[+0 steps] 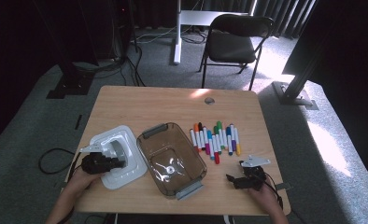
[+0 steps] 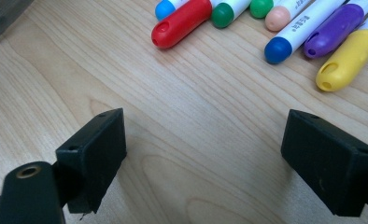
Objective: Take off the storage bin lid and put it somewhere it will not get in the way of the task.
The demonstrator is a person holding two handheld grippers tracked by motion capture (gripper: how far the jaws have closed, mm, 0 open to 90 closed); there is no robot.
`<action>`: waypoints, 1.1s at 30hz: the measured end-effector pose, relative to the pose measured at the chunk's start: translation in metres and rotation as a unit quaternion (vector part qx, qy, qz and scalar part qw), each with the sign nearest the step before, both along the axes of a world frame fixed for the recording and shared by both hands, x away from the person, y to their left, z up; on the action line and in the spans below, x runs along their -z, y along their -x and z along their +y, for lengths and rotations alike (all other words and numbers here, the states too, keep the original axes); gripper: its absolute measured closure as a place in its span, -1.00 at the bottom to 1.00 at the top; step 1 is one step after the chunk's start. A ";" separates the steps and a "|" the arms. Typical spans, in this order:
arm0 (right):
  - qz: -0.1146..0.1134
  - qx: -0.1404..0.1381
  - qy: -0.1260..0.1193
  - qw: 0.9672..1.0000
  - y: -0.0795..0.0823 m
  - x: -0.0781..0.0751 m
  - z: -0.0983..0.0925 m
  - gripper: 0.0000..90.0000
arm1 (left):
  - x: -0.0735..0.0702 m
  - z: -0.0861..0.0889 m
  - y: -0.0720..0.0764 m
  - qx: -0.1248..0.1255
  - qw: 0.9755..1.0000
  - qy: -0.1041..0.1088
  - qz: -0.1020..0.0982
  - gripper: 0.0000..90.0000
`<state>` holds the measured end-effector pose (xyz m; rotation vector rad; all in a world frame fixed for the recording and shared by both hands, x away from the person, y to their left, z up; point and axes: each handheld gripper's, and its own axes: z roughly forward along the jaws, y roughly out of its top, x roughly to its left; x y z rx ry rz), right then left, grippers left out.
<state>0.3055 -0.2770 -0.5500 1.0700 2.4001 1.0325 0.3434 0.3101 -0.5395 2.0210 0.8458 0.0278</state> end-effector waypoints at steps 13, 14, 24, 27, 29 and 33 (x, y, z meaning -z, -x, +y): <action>0.000 0.000 0.000 1.000 0.000 0.000 0.000 -0.70 | -0.002 -0.007 0.010 -0.037 0.995 -0.060 -0.063 -0.21; 0.000 0.000 0.000 1.000 0.000 0.000 0.000 -0.70 | -0.002 -0.007 0.010 -0.037 0.995 -0.060 -0.063 -0.23; 0.000 0.000 0.000 1.000 0.000 0.000 0.000 -0.70 | -0.008 0.010 0.032 -0.065 0.994 -0.052 -0.073 -0.77; 0.000 0.000 0.001 1.000 0.000 0.000 0.000 -0.70 | -0.013 0.018 0.037 -0.096 0.990 -0.065 -0.084 -0.88; -0.001 0.000 0.000 1.000 0.000 0.000 0.000 -0.70 | -0.014 0.024 0.039 -0.119 0.986 -0.075 -0.084 -0.99; -0.001 0.000 0.000 1.000 0.000 0.000 0.000 -0.70 | -0.010 0.037 0.042 -0.183 0.974 -0.106 -0.086 -0.99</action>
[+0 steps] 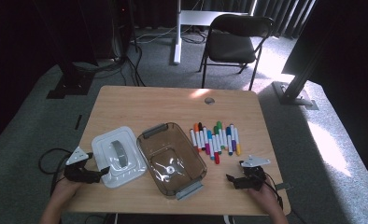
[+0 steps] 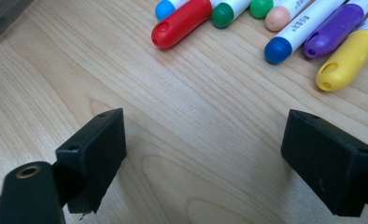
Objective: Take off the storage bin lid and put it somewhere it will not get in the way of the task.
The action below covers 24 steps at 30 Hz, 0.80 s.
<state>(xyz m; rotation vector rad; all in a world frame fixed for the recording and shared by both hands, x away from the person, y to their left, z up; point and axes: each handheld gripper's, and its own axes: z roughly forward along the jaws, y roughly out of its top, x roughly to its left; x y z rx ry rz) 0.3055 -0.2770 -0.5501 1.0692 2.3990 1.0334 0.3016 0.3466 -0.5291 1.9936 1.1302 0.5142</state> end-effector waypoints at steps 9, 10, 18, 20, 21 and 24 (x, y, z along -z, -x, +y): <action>0.000 0.001 0.000 1.000 0.000 0.000 0.000 -0.70 | 0.009 0.016 0.006 -0.019 1.000 -0.016 0.015 -0.99; 0.000 0.001 0.000 1.000 0.000 0.000 0.000 -0.70 | 0.009 0.018 0.007 -0.023 0.999 -0.021 0.017 -0.99; 0.000 0.001 0.000 1.000 0.000 0.000 0.000 -0.70 | 0.016 0.020 0.009 -0.011 0.998 -0.054 0.033 -0.96; 0.000 0.001 0.000 1.000 0.000 0.000 0.000 -0.70 | 0.017 0.022 0.007 -0.016 0.997 -0.059 0.045 -0.96; 0.000 0.001 0.000 1.000 0.000 0.000 0.000 -0.70 | 0.017 0.022 0.007 -0.018 0.997 -0.057 0.051 -0.96; 0.000 0.001 0.000 1.000 0.000 0.000 0.000 -0.70 | 0.017 0.022 0.008 -0.020 0.997 -0.056 0.052 -0.96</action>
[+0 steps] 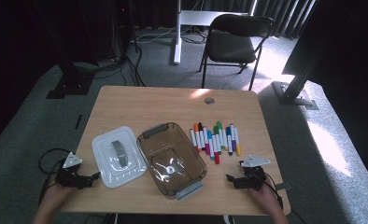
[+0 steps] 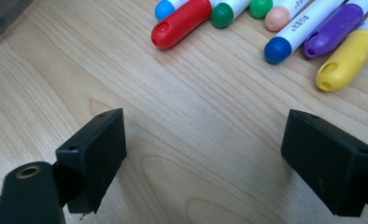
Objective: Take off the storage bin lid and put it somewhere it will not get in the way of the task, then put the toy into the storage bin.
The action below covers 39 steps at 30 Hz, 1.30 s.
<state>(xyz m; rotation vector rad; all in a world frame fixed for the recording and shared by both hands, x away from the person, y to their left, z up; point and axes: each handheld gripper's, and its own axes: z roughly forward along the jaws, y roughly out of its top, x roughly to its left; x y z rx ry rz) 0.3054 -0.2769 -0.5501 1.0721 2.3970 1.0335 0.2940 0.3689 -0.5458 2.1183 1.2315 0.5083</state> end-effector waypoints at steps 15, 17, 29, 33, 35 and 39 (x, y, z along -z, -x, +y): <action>0.002 0.000 -0.002 1.000 0.002 0.000 -0.001 -0.73 | 0.000 -0.004 0.002 -0.023 1.000 0.003 -0.001 -0.96; 0.006 -0.002 -0.008 1.000 0.004 0.000 -0.003 -0.73 | 0.000 -0.004 0.002 -0.021 1.000 0.003 -0.001 -0.96; -0.011 0.089 -0.020 0.996 0.001 -0.023 -0.024 -0.73 | 0.000 -0.003 0.001 -0.011 1.000 0.001 -0.001 -0.96; -0.027 0.124 -0.016 0.992 -0.006 -0.034 -0.026 -0.73 | 0.000 -0.004 0.001 -0.007 1.000 0.002 -0.001 -0.96; -0.040 0.141 -0.005 0.989 -0.011 -0.039 -0.026 -0.73 | 0.000 -0.004 0.001 -0.004 1.000 0.001 0.000 -0.96; -0.024 0.159 -0.016 0.987 -0.023 -0.044 -0.027 -0.49 | 0.000 -0.004 0.002 -0.002 1.000 0.002 -0.001 -0.96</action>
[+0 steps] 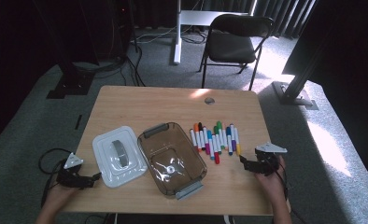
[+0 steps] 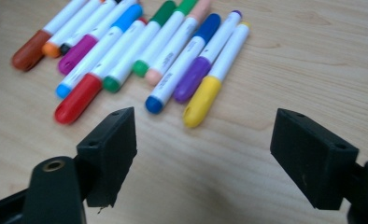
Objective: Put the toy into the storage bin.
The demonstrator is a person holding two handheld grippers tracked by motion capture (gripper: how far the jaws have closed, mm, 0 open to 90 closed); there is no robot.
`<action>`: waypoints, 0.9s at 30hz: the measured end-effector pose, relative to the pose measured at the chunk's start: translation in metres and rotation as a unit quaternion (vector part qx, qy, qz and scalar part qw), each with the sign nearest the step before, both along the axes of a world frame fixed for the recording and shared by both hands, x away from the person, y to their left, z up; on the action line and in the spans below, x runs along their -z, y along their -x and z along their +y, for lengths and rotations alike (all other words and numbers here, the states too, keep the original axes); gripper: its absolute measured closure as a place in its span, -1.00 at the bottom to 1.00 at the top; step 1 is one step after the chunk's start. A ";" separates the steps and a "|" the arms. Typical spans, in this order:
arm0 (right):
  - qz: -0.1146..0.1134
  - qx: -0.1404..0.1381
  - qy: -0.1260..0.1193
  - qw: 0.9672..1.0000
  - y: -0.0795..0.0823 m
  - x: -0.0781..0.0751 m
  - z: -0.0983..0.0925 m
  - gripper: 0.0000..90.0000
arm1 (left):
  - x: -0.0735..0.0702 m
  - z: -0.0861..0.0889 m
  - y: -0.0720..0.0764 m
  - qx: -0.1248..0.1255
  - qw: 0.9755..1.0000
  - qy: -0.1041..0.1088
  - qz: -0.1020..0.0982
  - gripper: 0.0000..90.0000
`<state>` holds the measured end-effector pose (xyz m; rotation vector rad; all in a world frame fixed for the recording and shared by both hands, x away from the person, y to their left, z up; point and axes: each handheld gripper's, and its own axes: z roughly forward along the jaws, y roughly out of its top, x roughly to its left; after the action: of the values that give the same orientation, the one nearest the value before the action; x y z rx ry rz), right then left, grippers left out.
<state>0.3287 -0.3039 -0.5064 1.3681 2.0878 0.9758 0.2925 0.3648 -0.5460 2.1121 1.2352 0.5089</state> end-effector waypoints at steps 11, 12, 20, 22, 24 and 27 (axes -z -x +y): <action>-0.010 0.093 -0.018 0.995 -0.048 -0.005 0.002 -0.14 | 0.000 0.000 0.000 0.001 1.000 -0.001 0.000 -0.96; -0.013 0.095 -0.016 0.995 -0.051 -0.005 0.003 -0.12 | 0.000 0.000 0.000 0.001 1.000 -0.001 0.000 -0.96; 0.025 0.124 -0.034 0.991 -0.076 0.007 0.015 0.15 | 0.000 0.000 0.000 0.005 1.000 0.000 0.000 -0.96; 0.036 0.126 -0.045 0.990 -0.080 0.010 0.016 0.16 | 0.000 0.000 0.000 0.005 1.000 -0.001 0.000 -0.96; 0.044 0.128 -0.042 0.990 -0.084 0.013 0.018 0.18 | 0.000 0.000 0.000 0.005 1.000 0.000 0.000 -0.96; 0.051 0.132 -0.042 0.989 -0.089 0.016 0.018 0.25 | 0.000 0.000 0.000 0.005 1.000 -0.001 0.000 -0.96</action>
<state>0.4180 -0.2859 -0.5219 1.7190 1.8894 0.9069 0.2922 0.3645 -0.5460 2.1183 1.2247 0.5048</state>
